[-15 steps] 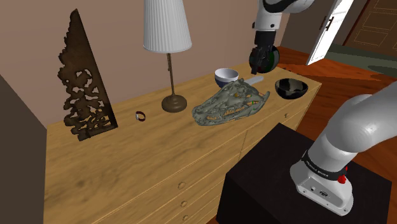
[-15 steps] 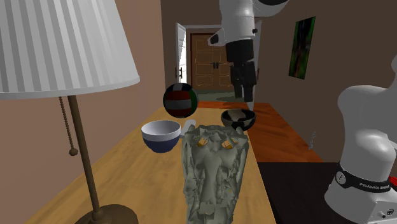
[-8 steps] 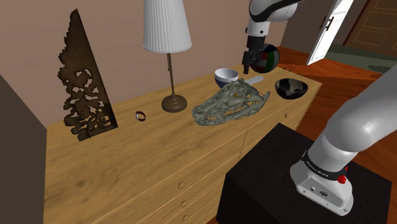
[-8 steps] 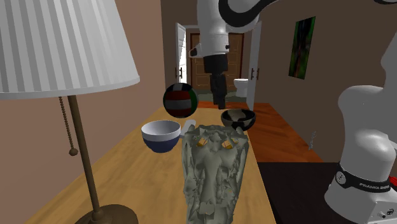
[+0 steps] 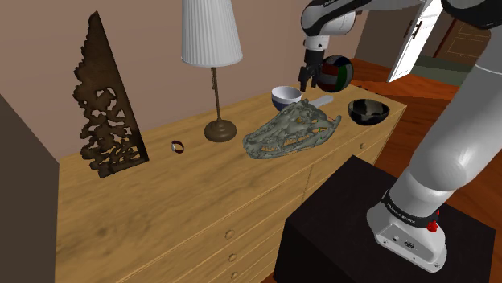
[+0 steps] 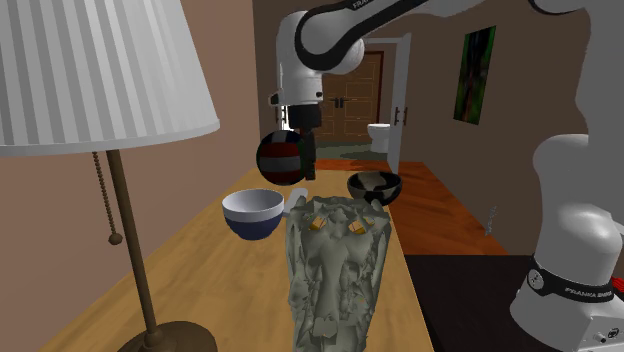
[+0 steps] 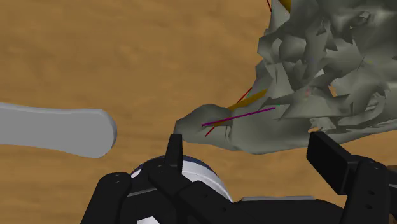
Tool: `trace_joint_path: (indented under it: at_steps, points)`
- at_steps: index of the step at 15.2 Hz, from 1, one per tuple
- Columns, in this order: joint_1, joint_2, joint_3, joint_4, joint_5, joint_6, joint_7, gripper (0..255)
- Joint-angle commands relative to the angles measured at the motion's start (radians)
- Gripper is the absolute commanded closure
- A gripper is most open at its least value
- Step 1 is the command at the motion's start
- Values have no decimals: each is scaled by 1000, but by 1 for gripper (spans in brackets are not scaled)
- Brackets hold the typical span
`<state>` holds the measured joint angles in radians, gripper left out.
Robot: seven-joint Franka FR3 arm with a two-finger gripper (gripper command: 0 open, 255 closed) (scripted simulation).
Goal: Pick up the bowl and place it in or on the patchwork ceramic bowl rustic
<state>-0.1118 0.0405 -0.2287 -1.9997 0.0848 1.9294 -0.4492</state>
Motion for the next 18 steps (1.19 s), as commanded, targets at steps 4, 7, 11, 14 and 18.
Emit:
trace_joint_path:
  at_steps: [4,7,11,14,18]
  points:
    - [-36,191,-18,179,52,17,-67,0]
    - [-65,307,-20,305,83,9,-100,0]
    - [-111,470,-16,505,122,-21,-131,0]
    - [-152,606,-8,689,146,-63,-144,0]
    - [-155,633,-4,689,152,-35,-148,0]
